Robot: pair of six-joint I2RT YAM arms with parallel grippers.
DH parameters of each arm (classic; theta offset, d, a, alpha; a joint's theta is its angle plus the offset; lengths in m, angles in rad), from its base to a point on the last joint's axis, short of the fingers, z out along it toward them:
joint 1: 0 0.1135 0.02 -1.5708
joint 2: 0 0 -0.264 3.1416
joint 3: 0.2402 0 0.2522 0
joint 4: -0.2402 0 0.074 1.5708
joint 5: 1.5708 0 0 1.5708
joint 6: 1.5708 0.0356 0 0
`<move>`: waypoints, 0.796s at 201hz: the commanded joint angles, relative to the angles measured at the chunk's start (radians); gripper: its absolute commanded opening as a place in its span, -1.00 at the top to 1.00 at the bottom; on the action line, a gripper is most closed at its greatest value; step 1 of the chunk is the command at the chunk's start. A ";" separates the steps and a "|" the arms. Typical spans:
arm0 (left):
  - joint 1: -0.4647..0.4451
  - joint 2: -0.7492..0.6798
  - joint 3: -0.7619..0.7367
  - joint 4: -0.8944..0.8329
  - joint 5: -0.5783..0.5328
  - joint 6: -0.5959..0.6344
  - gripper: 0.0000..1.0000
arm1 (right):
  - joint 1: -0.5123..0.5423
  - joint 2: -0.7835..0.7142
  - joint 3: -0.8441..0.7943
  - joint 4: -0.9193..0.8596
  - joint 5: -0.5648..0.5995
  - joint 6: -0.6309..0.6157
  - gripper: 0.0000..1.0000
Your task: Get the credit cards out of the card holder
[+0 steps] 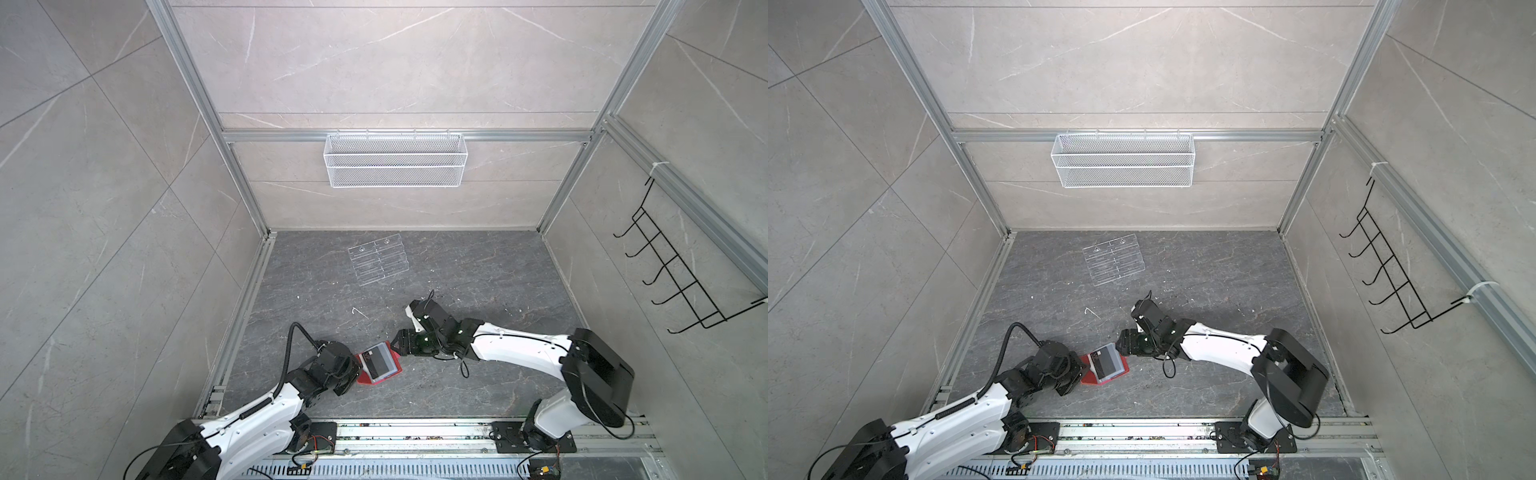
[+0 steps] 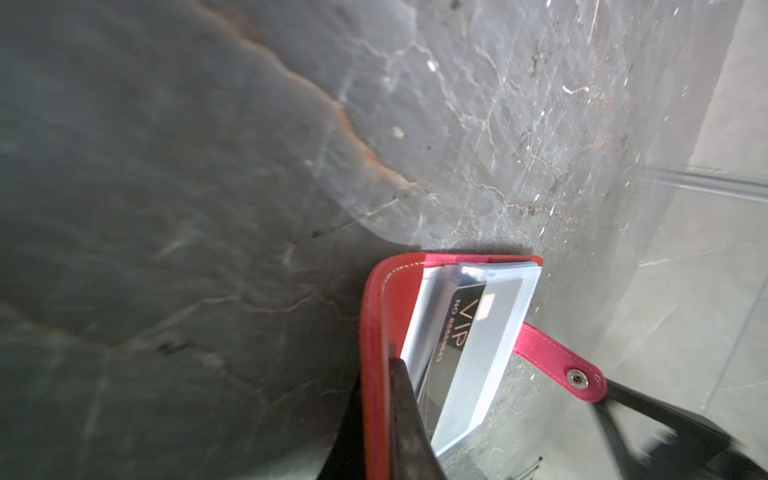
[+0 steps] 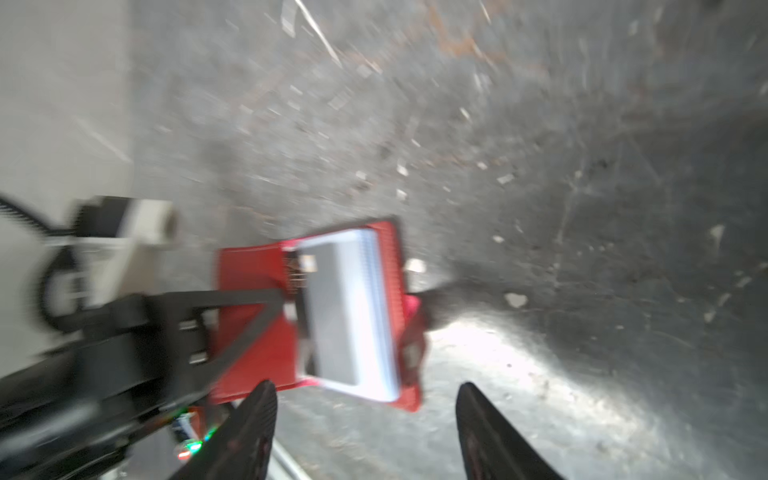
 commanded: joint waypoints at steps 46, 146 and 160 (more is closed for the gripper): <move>-0.028 0.328 0.155 0.250 0.089 0.125 1.00 | 0.005 -0.079 -0.039 -0.030 -0.018 0.035 -0.44; -0.039 0.299 0.230 0.077 0.066 0.182 0.17 | -0.065 0.085 -0.050 0.005 0.034 0.002 -0.37; -0.039 0.242 0.229 0.025 0.055 0.184 0.15 | -0.066 0.087 -0.053 0.009 0.040 0.005 -0.37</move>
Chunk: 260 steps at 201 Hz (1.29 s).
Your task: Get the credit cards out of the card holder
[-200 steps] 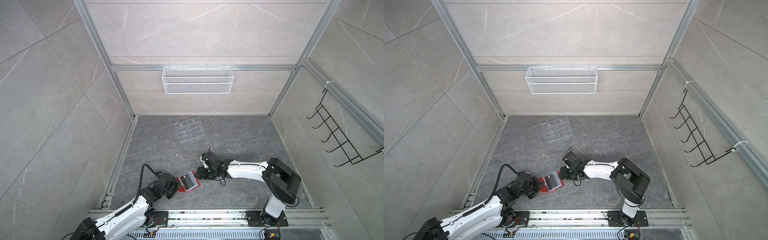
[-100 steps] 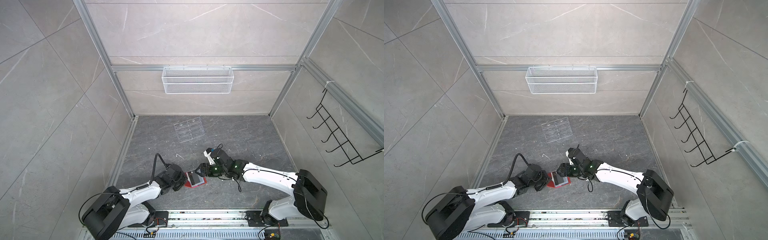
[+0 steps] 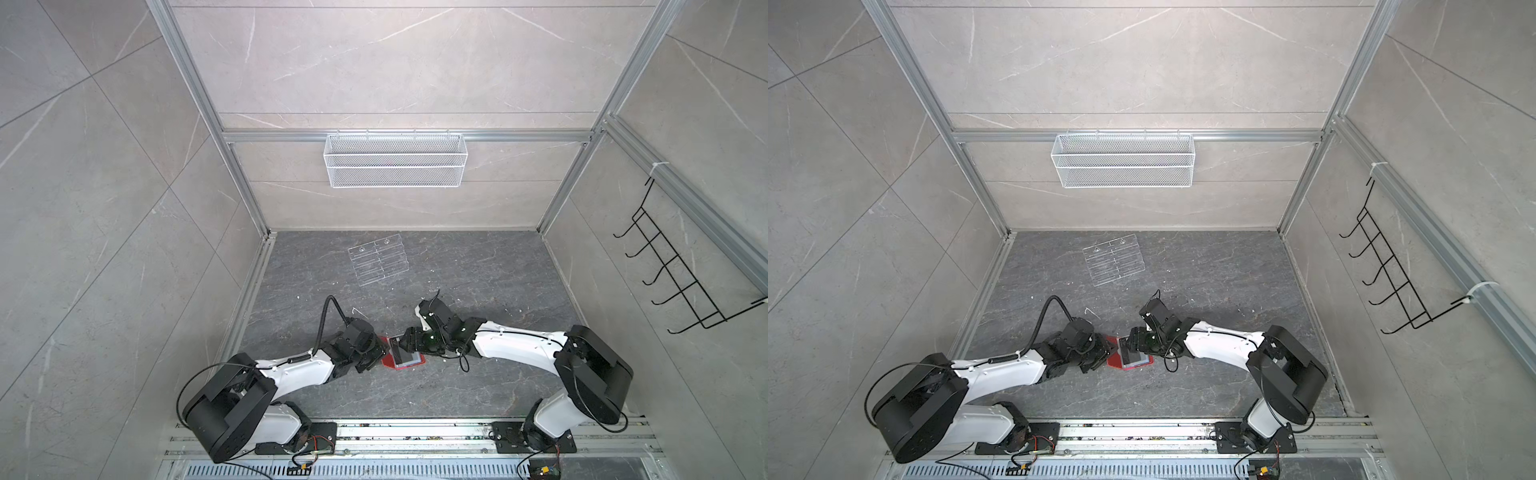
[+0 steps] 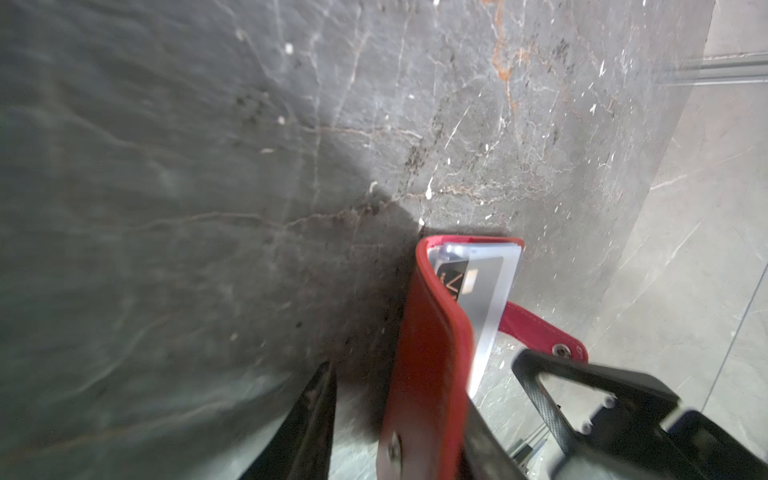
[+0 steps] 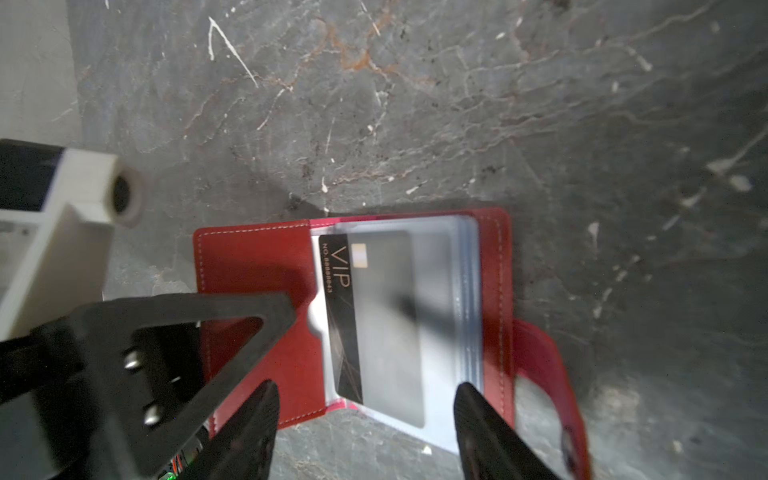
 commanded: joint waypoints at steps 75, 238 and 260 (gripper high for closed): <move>-0.003 -0.078 0.015 -0.226 -0.014 0.060 0.81 | -0.002 0.032 0.004 -0.001 0.027 -0.026 -0.38; -0.001 0.015 -0.047 -0.231 -0.046 0.087 1.00 | -0.011 0.065 0.011 -0.026 0.029 -0.073 -0.39; -0.002 0.016 -0.047 -0.225 -0.044 0.088 1.00 | -0.011 0.048 0.032 -0.074 0.050 -0.098 -0.39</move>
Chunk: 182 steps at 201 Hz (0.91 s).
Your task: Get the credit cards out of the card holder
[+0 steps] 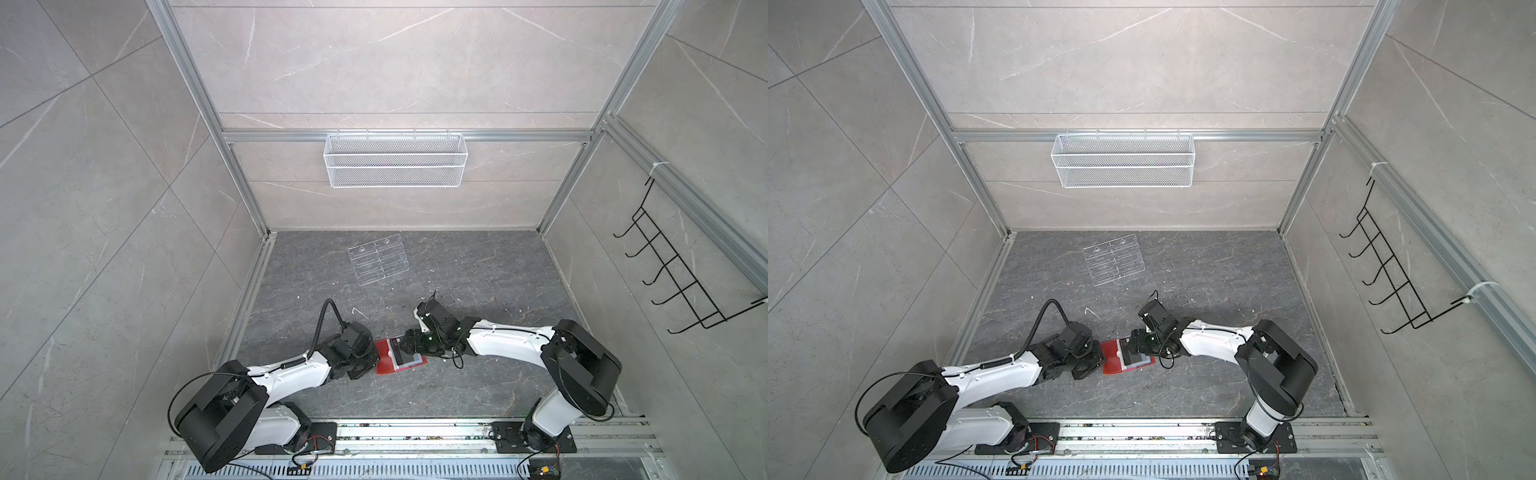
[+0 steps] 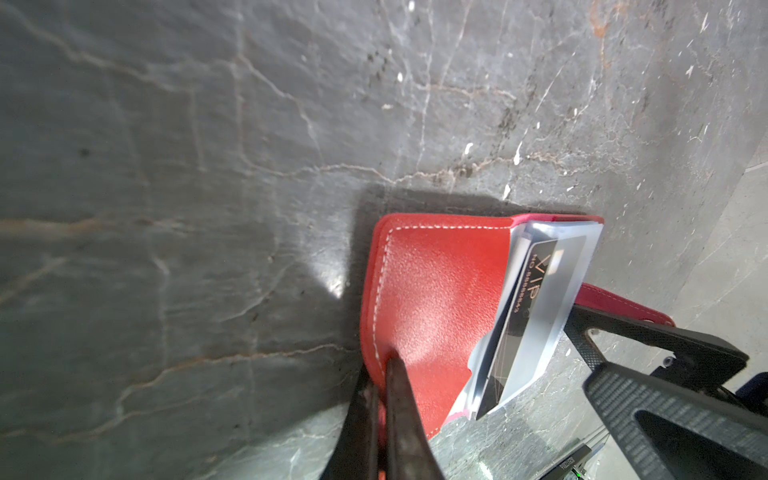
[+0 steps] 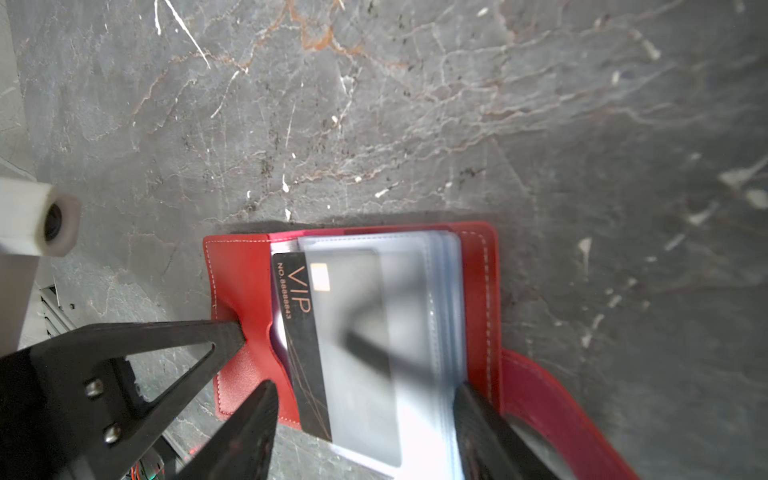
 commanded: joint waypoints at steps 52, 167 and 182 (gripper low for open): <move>-0.002 0.033 -0.040 -0.077 -0.018 0.020 1.00 | 0.019 0.035 0.018 -0.049 0.033 -0.043 -0.37; -0.002 0.085 -0.051 -0.013 0.001 0.028 1.00 | 0.097 0.068 0.038 0.152 -0.088 0.062 -0.36; -0.002 0.086 -0.050 -0.012 0.000 0.027 1.00 | 0.100 0.058 0.036 0.184 -0.106 0.077 -0.36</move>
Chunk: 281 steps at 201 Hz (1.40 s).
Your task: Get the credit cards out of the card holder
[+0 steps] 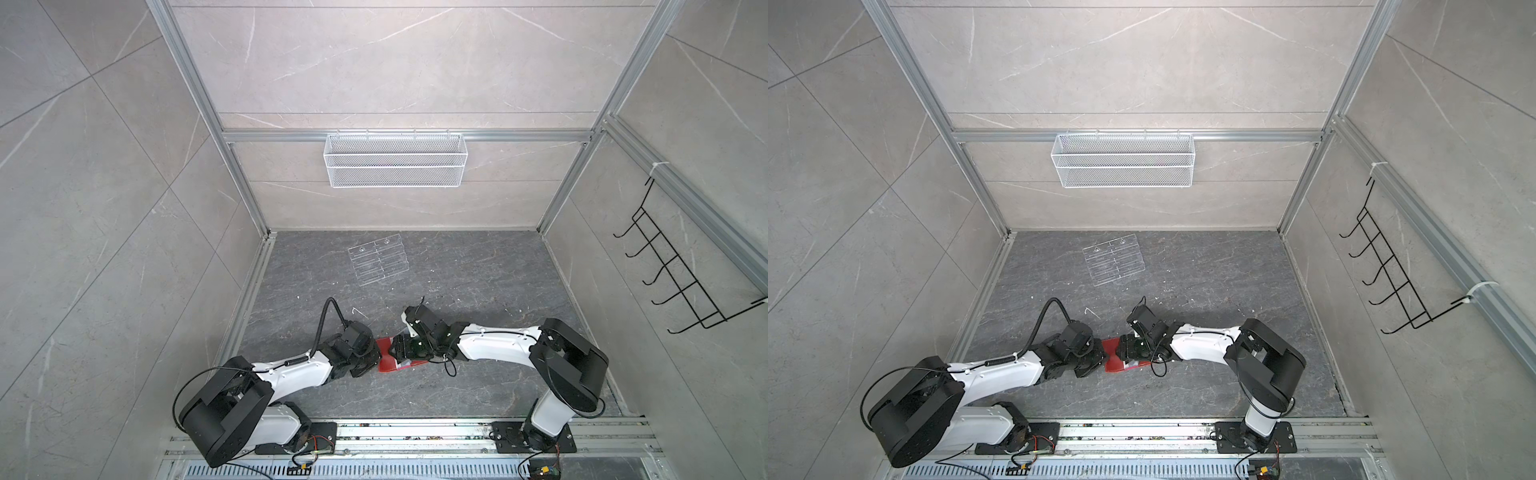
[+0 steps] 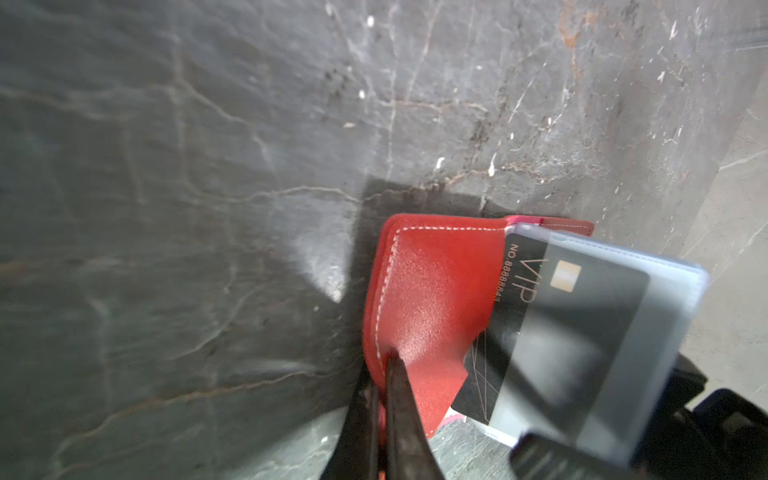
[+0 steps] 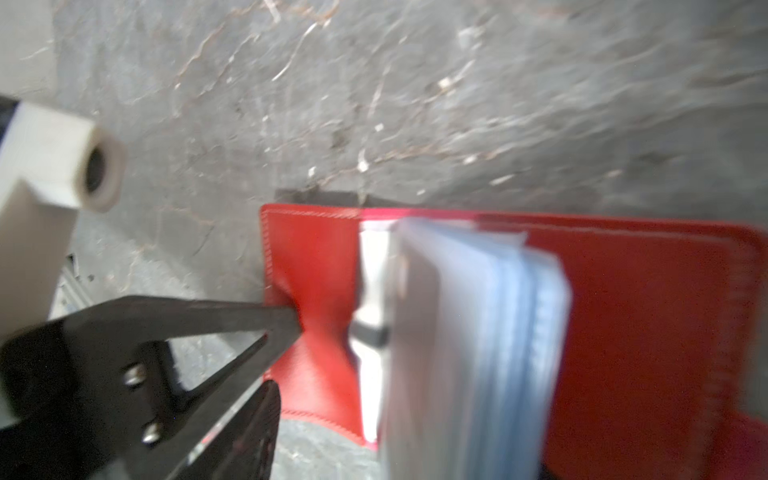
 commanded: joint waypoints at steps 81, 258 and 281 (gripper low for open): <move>-0.002 0.041 -0.049 -0.095 -0.014 0.026 1.00 | 0.011 -0.062 0.021 0.155 -0.130 0.094 -0.36; -0.002 -0.207 -0.106 -0.032 -0.044 -0.041 0.54 | -0.042 0.010 -0.011 0.001 0.026 0.018 0.56; -0.002 -0.280 -0.143 0.000 -0.057 -0.072 0.32 | -0.041 0.012 -0.015 -0.008 0.031 0.014 0.60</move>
